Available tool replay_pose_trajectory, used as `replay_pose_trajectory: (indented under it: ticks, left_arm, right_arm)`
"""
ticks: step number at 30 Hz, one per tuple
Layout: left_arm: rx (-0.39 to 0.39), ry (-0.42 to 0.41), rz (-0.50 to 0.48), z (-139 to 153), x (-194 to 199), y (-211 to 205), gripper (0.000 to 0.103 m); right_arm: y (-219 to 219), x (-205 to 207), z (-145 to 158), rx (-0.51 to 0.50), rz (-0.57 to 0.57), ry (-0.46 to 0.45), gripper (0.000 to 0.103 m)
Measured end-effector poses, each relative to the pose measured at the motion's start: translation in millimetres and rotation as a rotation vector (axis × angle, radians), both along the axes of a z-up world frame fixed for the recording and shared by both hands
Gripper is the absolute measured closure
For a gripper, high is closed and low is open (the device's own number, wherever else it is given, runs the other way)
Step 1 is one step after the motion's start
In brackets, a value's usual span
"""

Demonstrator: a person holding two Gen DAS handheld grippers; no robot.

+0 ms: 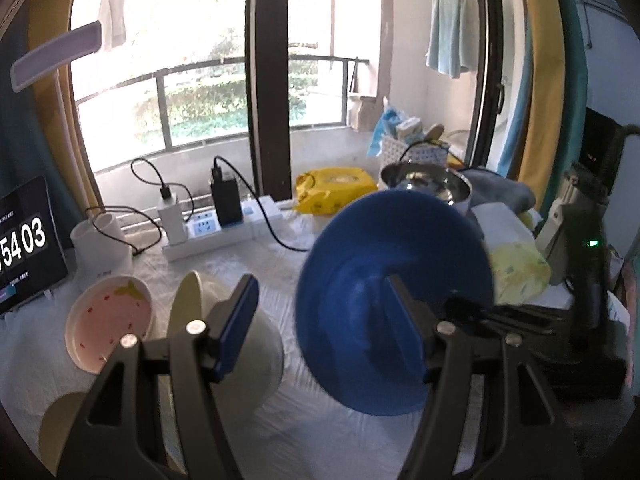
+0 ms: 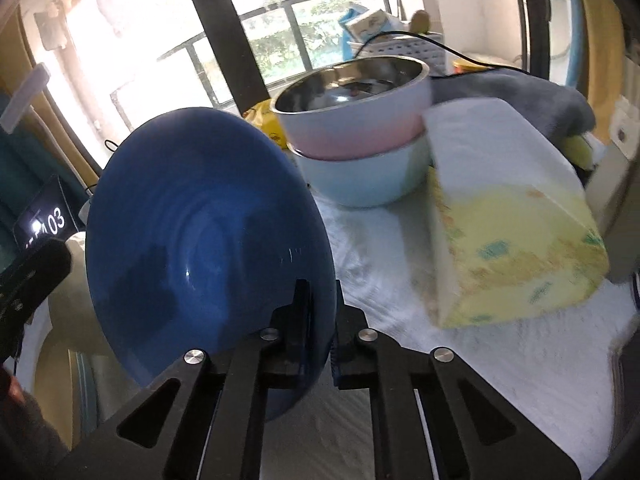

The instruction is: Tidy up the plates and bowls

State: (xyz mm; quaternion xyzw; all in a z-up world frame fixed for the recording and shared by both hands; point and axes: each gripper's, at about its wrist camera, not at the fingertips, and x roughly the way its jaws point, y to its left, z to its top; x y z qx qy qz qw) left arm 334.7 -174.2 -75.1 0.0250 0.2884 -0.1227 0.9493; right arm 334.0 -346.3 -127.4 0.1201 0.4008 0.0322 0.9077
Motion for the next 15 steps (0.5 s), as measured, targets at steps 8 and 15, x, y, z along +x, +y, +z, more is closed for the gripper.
replay_pose_trajectory:
  ticks: [8, 15]
  left_arm:
    - [0.022, 0.074, -0.034, -20.7, 9.1, -14.0, 0.037]
    - [0.059, 0.114, -0.075, -37.0, 13.5, -27.7, 0.072]
  right_arm:
    - [-18.8, -18.0, -7.9, 0.031, -0.037, 0.015, 0.091]
    - [-26.8, -25.7, -10.9, 0.081, -0.044, 0.014, 0.090]
